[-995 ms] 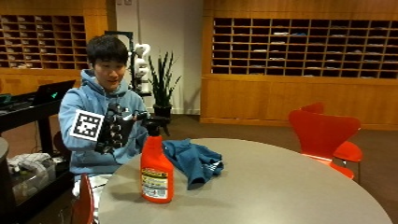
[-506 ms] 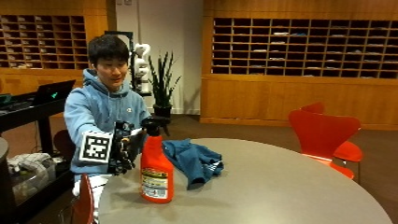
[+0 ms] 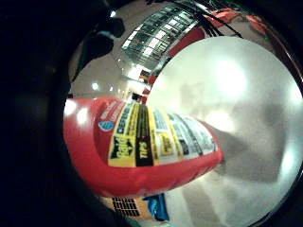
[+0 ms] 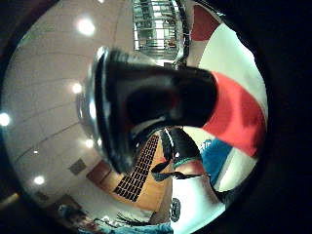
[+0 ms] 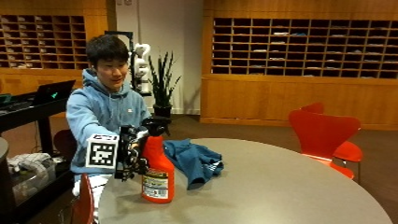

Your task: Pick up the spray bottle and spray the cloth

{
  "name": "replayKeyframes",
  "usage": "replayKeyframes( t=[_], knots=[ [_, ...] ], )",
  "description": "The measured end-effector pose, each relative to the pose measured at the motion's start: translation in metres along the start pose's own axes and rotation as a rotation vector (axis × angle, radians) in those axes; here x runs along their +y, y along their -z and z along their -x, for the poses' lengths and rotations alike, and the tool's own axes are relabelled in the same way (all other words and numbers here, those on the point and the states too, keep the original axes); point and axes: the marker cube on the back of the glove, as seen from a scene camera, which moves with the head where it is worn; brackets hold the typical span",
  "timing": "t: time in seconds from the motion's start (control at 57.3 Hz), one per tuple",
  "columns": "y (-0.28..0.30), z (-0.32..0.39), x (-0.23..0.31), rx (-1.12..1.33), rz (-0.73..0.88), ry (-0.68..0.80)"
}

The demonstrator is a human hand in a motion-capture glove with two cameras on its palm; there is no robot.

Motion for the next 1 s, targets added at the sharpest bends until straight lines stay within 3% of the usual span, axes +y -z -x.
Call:
replayKeyframes(
  t=[0.105, 0.192, 0.454, 0.995],
  knots=[
    [0.002, -0.006, 0.0, 0.027, 0.055, 0.091],
    [0.001, -0.003, -0.003, 0.063, 0.068, 0.0],
    [-0.002, 0.0, -0.019, 0.081, 0.177, -0.095],
    [-0.019, 0.02, -0.032, 0.1, 0.382, -0.024]
  ],
)
